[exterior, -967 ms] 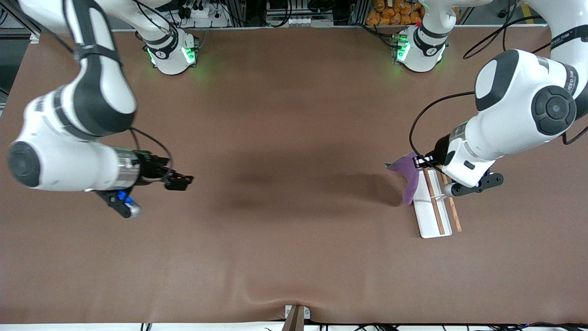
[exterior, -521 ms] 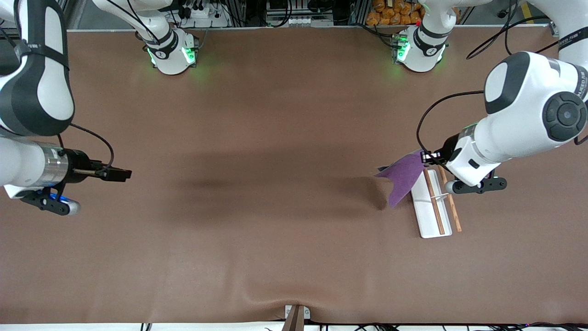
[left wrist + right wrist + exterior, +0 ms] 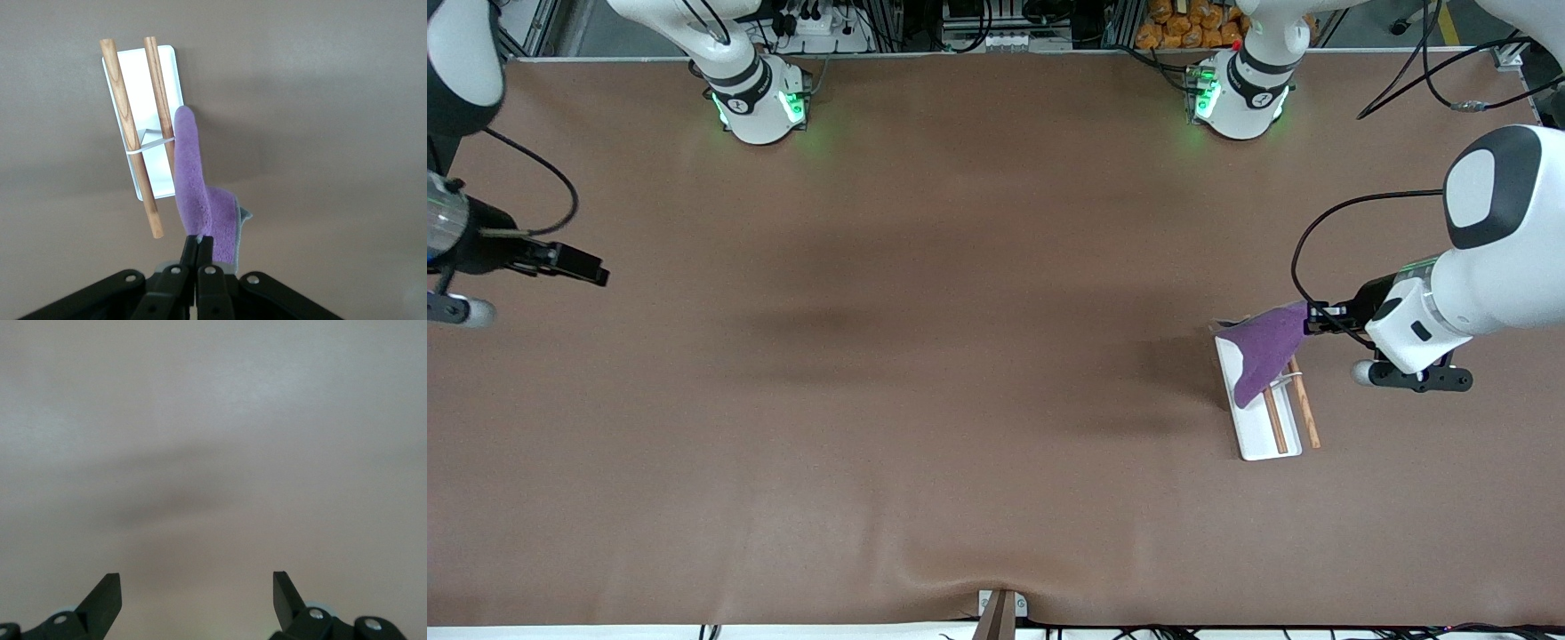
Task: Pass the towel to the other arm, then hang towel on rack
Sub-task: 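Drape the towel over the wooden rods with the left gripper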
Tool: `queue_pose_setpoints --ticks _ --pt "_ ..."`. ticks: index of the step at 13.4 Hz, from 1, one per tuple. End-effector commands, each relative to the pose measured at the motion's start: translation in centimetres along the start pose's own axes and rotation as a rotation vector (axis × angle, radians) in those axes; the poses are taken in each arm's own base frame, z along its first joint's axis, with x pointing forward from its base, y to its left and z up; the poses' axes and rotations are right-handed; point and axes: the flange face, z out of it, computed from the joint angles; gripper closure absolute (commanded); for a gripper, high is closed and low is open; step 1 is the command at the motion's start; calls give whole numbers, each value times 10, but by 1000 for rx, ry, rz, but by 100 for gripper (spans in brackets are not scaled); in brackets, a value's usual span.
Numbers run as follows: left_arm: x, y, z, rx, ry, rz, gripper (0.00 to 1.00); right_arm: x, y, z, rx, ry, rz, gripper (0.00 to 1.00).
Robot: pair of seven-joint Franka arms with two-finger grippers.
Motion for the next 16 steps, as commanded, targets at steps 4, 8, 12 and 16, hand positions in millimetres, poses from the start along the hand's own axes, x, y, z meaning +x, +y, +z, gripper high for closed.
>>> queue_pose_setpoints --ticks 4,8,12,16 --pt "3 -8 -6 15 23 66 100 10 11 -35 -5 99 -4 0" --pt "6 -13 -10 14 56 68 100 -1 -5 -43 -80 95 -42 0" --pt "9 -19 -7 12 67 77 100 -8 -10 -52 -73 80 -60 0" --pt "12 -45 -5 1 64 77 100 -9 -11 -65 -72 103 -47 0"
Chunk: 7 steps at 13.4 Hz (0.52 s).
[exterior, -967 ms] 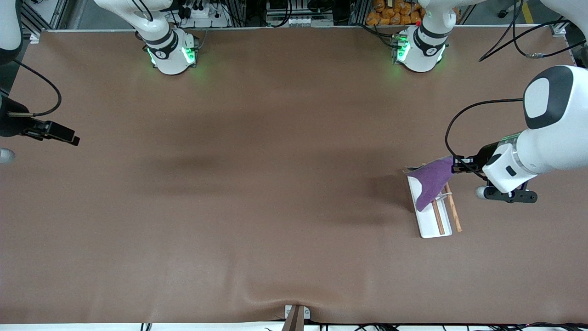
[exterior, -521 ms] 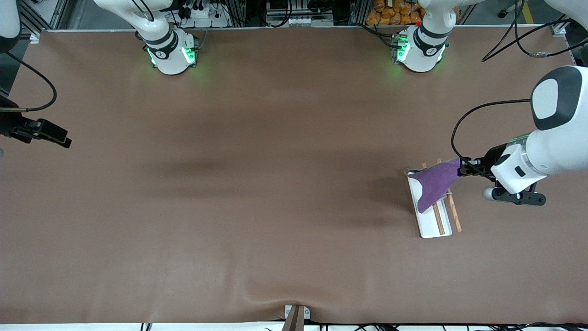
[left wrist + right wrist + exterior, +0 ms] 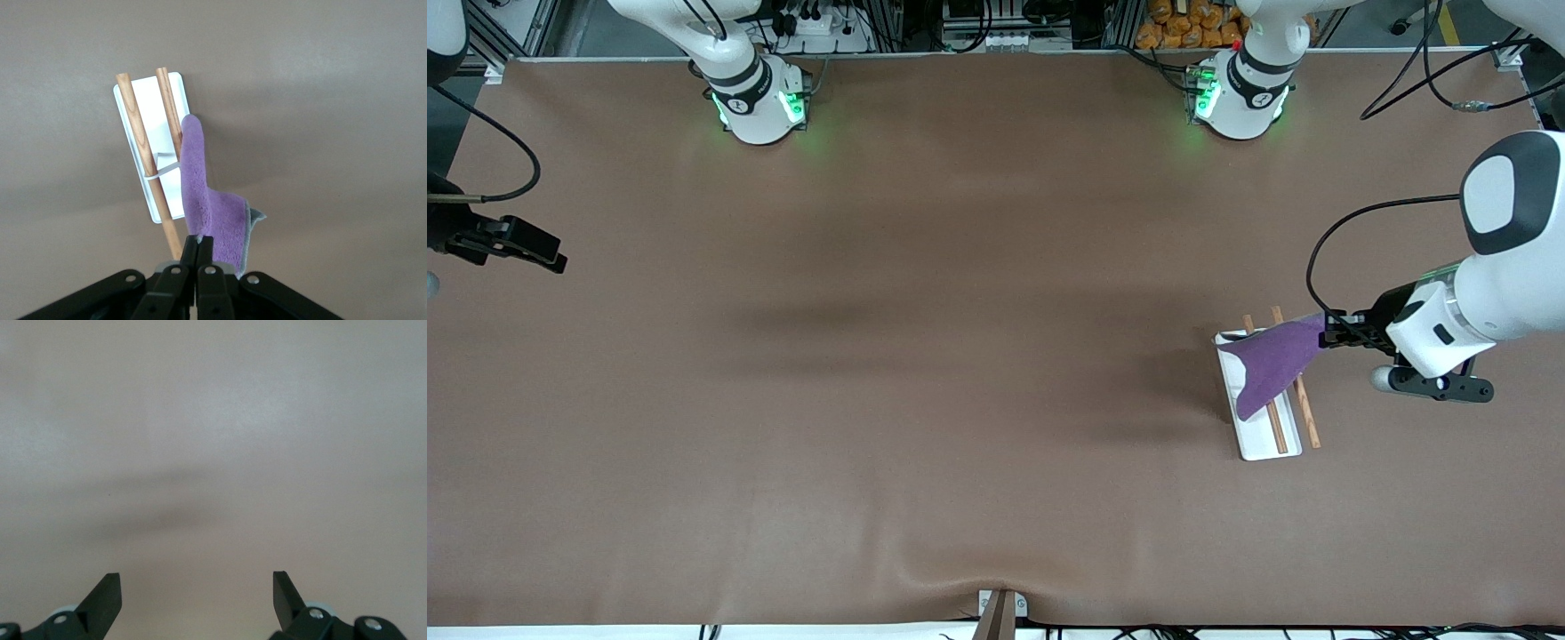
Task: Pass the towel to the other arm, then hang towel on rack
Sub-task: 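Drape the towel over the wooden rods with the left gripper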
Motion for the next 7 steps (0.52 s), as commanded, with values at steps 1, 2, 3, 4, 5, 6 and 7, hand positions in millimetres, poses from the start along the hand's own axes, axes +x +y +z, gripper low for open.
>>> queue_pose_setpoints --ticks 1,2,3,4,5,6,7 --pt "3 -20 2 3 5 4 100 -2 -3 -25 -25 37 -3 0" --pt "4 -20 2 4 12 4 100 -2 -4 -30 -23 44 -6 0" --pt "4 -21 4 4 12 3 100 -2 -5 -29 -23 43 -7 0" --pt "5 -26 6 2 10 -3 100 -2 -4 -30 -18 44 -6 0" --pt "6 -33 9 -1 8 -10 100 -2 -2 -30 -12 43 -4 0" --pt "7 -37 11 -1 6 -3 100 -2 0 -30 -12 43 -2 0" --pt "7 -46 10 -2 13 -2 100 -2 0 -30 -12 43 1 0"
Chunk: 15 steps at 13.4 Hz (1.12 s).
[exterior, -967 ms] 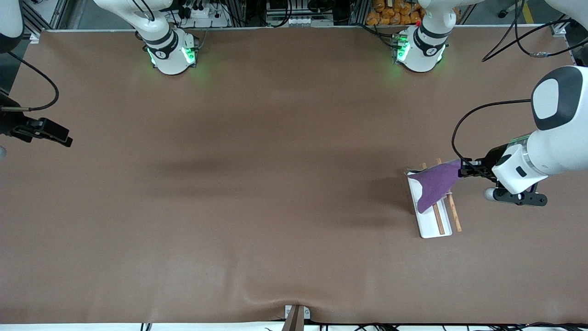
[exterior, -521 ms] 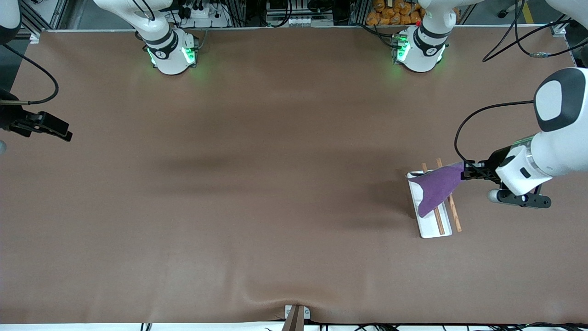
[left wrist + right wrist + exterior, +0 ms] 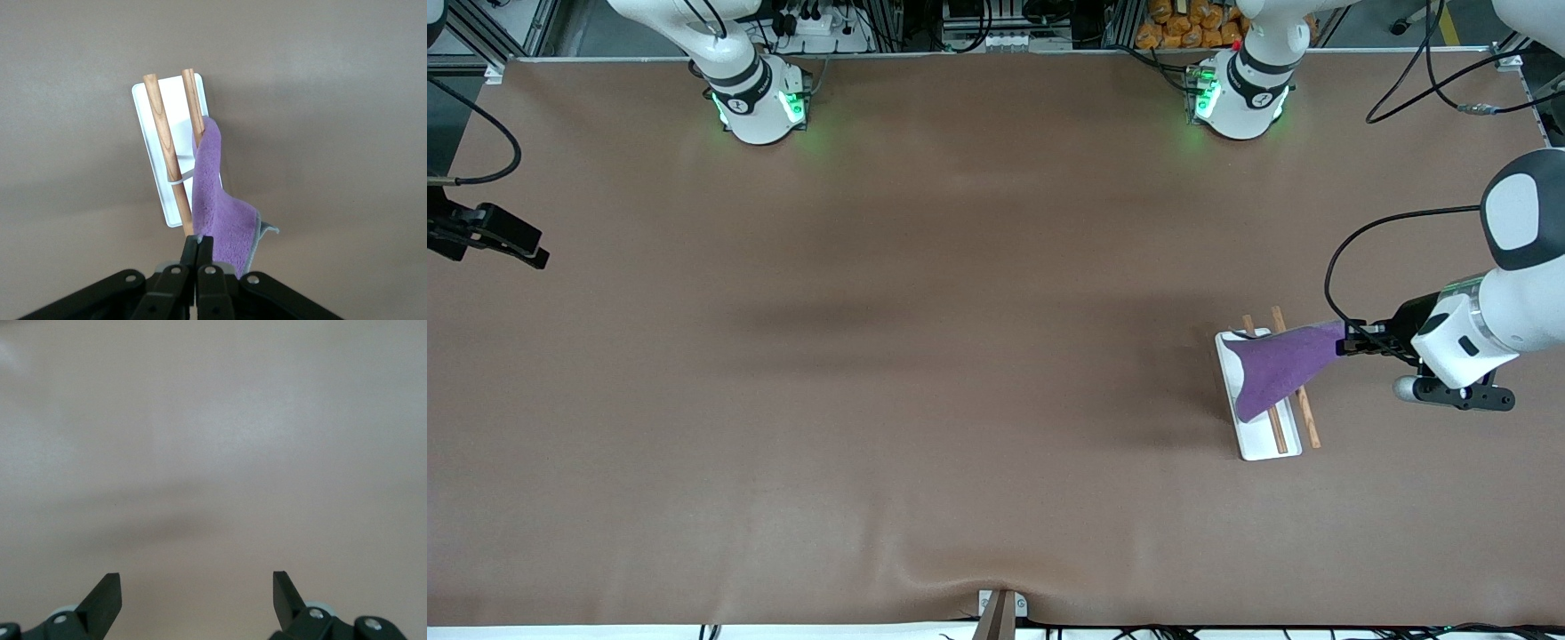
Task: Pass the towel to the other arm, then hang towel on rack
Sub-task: 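Drape the towel over the wooden rods with the left gripper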
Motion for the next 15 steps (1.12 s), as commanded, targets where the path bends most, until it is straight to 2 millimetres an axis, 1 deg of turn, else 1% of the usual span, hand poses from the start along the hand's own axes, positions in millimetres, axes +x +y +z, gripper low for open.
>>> queue_pose_setpoints --ticks 1,5,8,11,14,15 --pt "2 -24 1 6 15 24 100 0 2 -5 -12 -1 2 0" --pt "3 -55 8 -7 15 47 100 -1 3 -5 -12 -1 7 0" --pt "5 -81 20 -29 10 35 100 0 5 -5 -10 0 14 0" --pt "7 -91 31 -40 4 22 100 0 6 -5 -11 -1 20 0" --pt "7 -110 42 -51 -2 2 100 -3 8 -4 -6 -6 22 0" --pt "8 -114 47 -54 -4 9 100 -4 9 -4 -3 -7 21 0"
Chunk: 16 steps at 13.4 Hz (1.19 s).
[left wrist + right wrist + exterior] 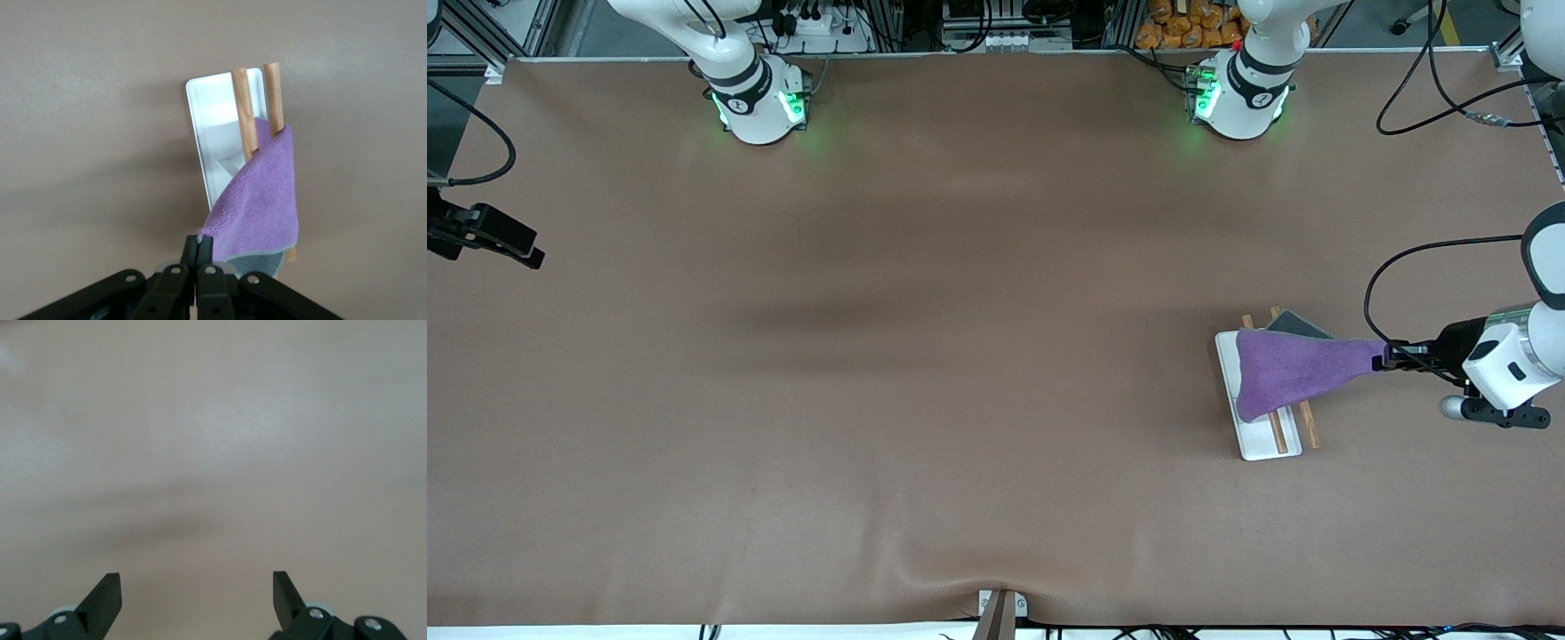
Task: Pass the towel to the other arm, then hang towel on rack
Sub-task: 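Release the towel and raise the left gripper away from the rack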
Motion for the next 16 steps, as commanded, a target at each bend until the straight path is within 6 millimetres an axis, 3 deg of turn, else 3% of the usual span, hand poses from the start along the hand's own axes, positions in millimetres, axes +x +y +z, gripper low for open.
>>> queue_pose_setpoints --ticks 1,3,4,7,9,11,14,16 --pt "2 -16 5 -10 16 20 100 -4 6 -3 -2 -5 12 0" --pt "3 -20 3 -1 26 20 71 -4 8 -3 -2 -4 12 0" --pt "2 -20 0 2 30 21 3 -4 8 -2 -2 -7 11 0" --pt "0 -14 -17 25 52 28 0 -12 10 0 2 8 7 0" --pt "-8 -3 -48 49 87 30 0 -13 11 1 2 8 9 0" --pt "-22 14 -90 104 139 49 0 -13 10 1 2 10 7 0" --pt "-44 41 -134 136 171 18 0 -13 11 1 2 8 9 0" --pt "-60 70 -159 145 185 -39 0 -13 10 1 2 8 7 0"
